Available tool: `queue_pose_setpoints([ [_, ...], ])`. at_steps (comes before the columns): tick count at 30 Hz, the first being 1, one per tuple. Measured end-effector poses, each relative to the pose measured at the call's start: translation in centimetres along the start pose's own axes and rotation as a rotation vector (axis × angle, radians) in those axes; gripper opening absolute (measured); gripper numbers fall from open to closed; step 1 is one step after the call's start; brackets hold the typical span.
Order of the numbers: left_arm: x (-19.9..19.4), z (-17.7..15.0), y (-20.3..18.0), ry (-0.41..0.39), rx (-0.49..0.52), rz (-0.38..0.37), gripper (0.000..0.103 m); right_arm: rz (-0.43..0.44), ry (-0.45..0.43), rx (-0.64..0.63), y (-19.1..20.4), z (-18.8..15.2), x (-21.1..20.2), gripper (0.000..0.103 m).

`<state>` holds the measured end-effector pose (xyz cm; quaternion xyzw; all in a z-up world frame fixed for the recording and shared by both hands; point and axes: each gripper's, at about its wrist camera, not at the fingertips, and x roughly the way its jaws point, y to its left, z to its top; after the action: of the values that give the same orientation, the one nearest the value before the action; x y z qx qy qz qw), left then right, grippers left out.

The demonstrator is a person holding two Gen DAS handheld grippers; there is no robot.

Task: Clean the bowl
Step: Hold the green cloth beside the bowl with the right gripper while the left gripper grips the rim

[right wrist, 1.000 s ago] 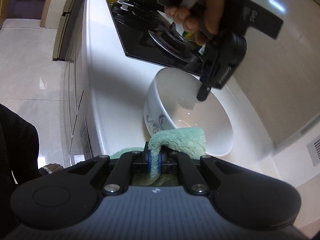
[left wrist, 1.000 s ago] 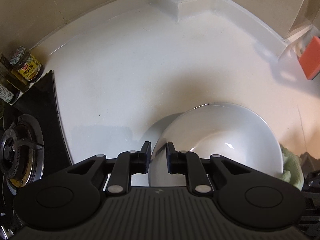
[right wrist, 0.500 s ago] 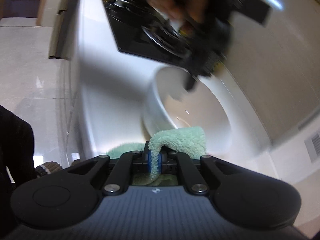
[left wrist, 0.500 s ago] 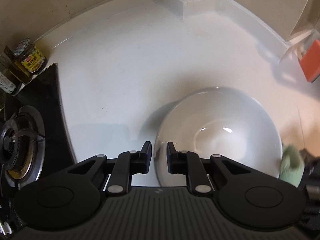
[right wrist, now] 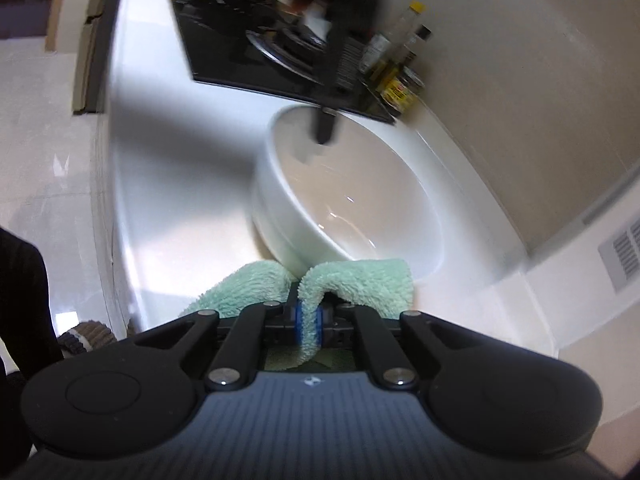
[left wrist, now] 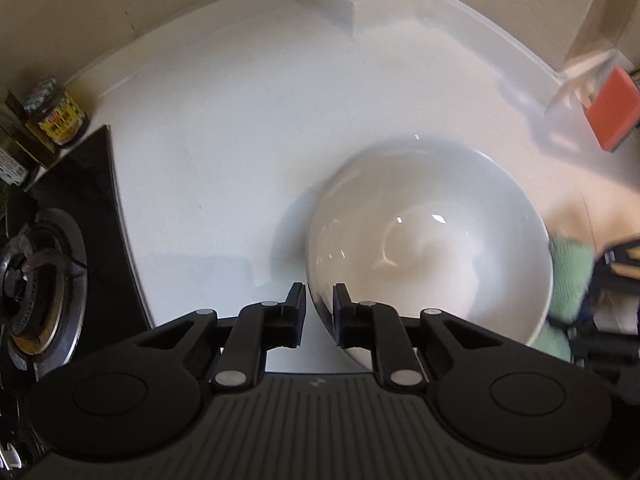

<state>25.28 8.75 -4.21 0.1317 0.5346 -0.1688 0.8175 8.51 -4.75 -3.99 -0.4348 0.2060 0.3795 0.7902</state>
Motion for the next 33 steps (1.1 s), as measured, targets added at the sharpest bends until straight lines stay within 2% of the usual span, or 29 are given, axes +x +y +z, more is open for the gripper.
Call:
queue_pose_setpoints([
  [4,0.0,0.0,-0.7,-0.002,0.019,0.032,0.013,0.031,-0.042,-0.061,1.2,0.8,-0.3,0.003],
  [7,-0.4,-0.5,-1.2,-0.002,0.041,0.029,0.009,0.046,-0.035,-0.012,-0.2,0.3,-0.1,0.001],
  [10,-0.6,-1.1,-1.2,-0.008,0.035,0.0,0.016,0.01,0.002,0.035,-1.8,-0.8,-0.1,0.001],
  [16,-0.7,-1.5,-2.1,-0.018,0.03,0.027,0.017,-0.061,0.061,0.093,-4.1,-1.5,0.1,0.003],
  [18,-0.6,-1.5,-2.0,-0.019,0.027,0.03,0.016,-0.052,0.064,0.057,-3.1,-1.2,0.3,0.003],
  [24,-0.2,-1.4,-1.7,-0.017,0.05,0.016,0.014,0.028,0.001,-0.057,-0.7,-0.6,-0.2,0.002],
  [27,-0.1,-1.3,-1.5,-0.018,0.061,0.007,0.018,0.047,0.024,0.027,-3.2,-1.6,0.4,0.001],
  [33,-0.1,-1.2,-1.5,-0.011,0.072,0.001,0.02,-0.046,0.099,0.116,-6.2,-2.6,1.8,0.002],
])
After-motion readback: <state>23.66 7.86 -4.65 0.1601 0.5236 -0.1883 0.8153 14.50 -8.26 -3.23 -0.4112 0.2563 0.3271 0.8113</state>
